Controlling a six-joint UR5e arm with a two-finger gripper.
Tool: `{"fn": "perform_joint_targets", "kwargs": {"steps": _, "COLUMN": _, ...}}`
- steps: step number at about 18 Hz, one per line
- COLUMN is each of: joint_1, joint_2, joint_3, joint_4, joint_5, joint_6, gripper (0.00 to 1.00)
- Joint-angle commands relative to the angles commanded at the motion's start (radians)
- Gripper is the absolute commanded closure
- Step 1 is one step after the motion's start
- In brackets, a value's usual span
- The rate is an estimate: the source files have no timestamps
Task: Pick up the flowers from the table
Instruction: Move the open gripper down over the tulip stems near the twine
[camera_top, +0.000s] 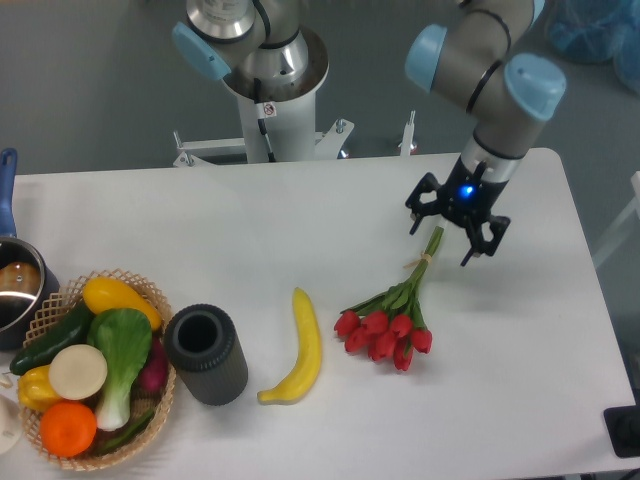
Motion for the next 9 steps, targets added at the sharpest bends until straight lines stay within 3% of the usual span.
{"fn": "perform_joint_targets", "kwargs": {"steps": 9, "joint_1": -0.031, "joint_2": -0.077, "joint_3": 0.000, "joint_4": 0.046, "joint_5": 0.044, "joint_6": -0.008, "gripper": 0.00}}
